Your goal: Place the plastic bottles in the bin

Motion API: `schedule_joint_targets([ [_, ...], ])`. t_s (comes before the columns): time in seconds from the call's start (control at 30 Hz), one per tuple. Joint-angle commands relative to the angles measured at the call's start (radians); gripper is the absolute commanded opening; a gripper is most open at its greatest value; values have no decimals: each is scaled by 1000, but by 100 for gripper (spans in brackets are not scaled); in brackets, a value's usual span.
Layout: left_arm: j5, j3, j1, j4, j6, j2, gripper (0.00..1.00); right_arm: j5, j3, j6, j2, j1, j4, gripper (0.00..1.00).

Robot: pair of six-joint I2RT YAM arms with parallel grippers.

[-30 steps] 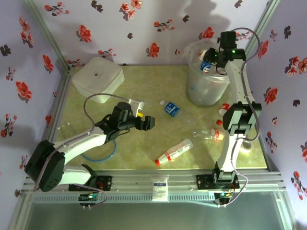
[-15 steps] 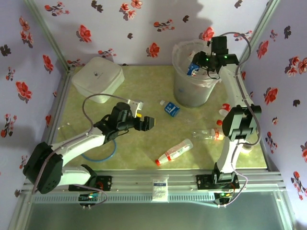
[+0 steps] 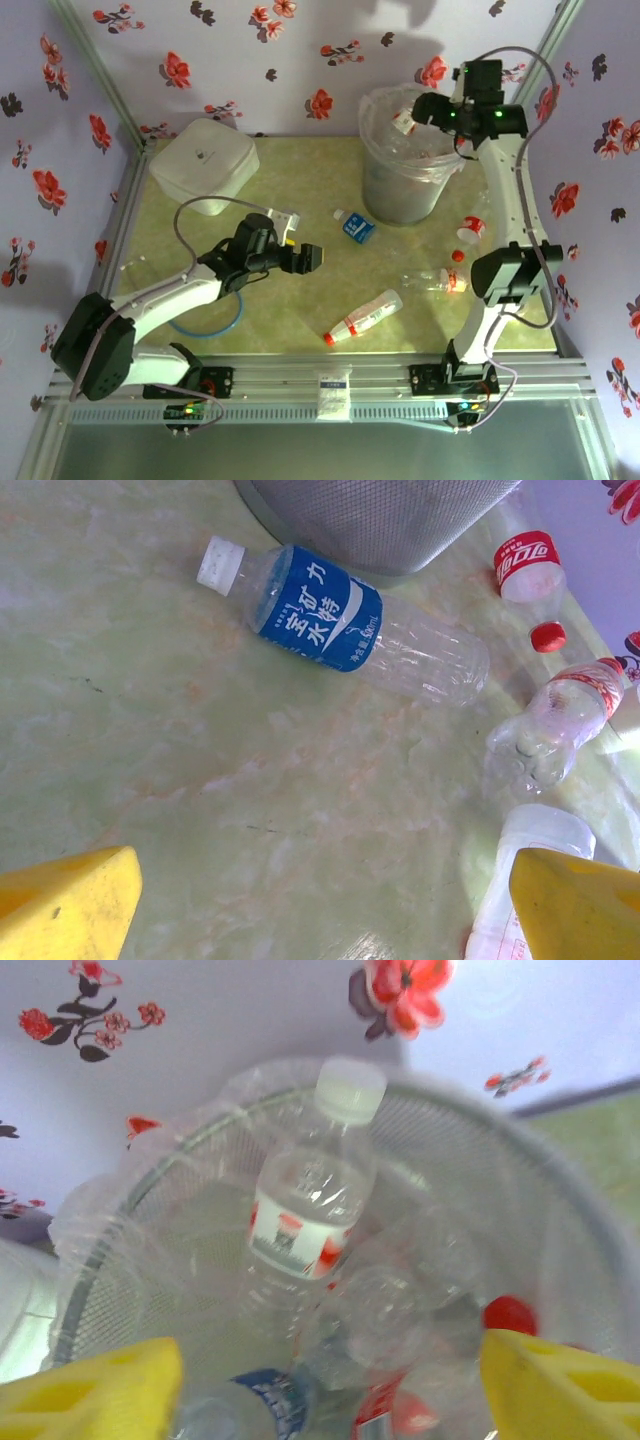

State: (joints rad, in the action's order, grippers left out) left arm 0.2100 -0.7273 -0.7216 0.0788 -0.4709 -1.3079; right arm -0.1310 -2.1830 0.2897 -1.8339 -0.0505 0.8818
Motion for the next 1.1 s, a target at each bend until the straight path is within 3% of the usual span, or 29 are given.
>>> schedule_joint_targets([
  [0.0,2,-38,7,-1,-10,-18,95,6,-93,-18,-49,5,50,61],
  [0.13,4,-41,7,-2,-15,-21,95,31,-135,-75,-88,-77,112,50],
  [0.27,2,-41,7,-15,-18,-26,95,55,17,-101,-44,-145,56,44],
  [0.4,9,-55,3,-30,-16,-48,95,56,133,-86,-57,-152,12,36],
  [0.67,38,-166,-114,-152,152,-86,94,37,117,-82,-119,-159,7,34],
  [0.77,60,-201,-151,-196,199,-109,94,51,68,-87,-103,-157,18,38],
  [0.93,88,-267,-208,-296,274,-171,94,72,-46,-97,-55,-145,75,63],
  [1.07,103,-335,-264,-395,335,-238,94,63,-9,-68,33,-114,81,74],
])
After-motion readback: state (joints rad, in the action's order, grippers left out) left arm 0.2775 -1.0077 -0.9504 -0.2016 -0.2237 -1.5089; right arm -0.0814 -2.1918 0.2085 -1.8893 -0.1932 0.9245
